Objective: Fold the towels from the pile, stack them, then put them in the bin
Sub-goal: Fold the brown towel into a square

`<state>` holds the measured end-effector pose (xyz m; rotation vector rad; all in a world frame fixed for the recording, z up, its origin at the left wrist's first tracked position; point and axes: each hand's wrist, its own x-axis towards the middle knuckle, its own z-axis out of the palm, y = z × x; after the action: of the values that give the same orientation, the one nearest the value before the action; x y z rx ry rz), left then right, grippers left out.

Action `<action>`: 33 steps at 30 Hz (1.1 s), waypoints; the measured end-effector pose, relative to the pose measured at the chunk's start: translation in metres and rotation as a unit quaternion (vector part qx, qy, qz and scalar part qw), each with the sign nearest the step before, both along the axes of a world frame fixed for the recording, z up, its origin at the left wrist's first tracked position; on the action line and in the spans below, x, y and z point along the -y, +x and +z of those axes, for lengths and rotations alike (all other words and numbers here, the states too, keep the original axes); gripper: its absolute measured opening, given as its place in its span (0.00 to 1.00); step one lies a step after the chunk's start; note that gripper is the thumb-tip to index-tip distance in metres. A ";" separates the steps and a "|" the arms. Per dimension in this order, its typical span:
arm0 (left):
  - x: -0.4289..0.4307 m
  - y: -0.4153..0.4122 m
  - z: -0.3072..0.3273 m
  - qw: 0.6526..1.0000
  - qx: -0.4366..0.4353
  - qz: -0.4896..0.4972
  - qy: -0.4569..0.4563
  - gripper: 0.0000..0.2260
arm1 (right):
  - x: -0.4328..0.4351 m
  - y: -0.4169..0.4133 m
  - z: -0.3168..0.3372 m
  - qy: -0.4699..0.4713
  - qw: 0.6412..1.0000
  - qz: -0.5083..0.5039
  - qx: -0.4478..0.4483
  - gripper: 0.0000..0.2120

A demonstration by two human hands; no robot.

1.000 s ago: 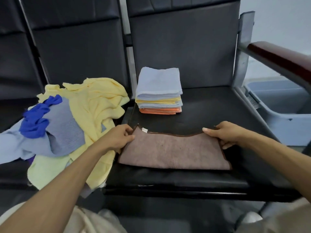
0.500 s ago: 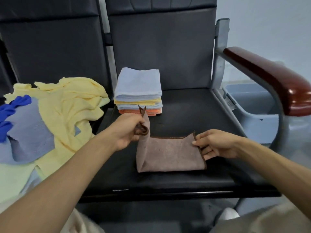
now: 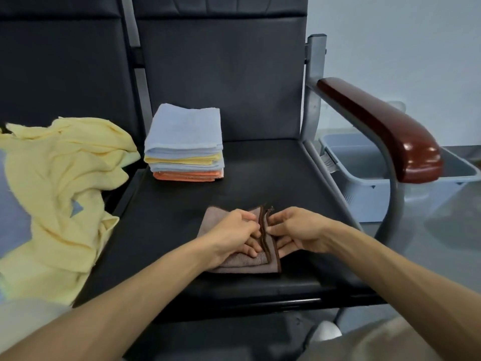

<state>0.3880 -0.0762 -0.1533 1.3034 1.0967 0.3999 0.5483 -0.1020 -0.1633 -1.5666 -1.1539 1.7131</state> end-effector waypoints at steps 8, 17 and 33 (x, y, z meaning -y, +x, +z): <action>-0.014 -0.047 0.017 0.991 -0.042 0.020 0.129 0.13 | -0.005 -0.027 0.006 0.009 0.987 -0.061 0.148 0.20; -0.033 -0.109 0.022 0.928 -0.235 0.024 0.288 0.10 | -0.031 -0.061 -0.001 0.124 0.851 0.059 0.507 0.19; -0.031 -0.117 0.036 0.937 0.315 0.117 -0.100 0.18 | -0.034 -0.064 0.069 0.345 0.928 -0.104 -0.089 0.12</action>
<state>0.2711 -0.0448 -0.1174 0.7749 0.7180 0.8005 0.4844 -0.0675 -0.0941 -1.0253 -1.2564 1.1007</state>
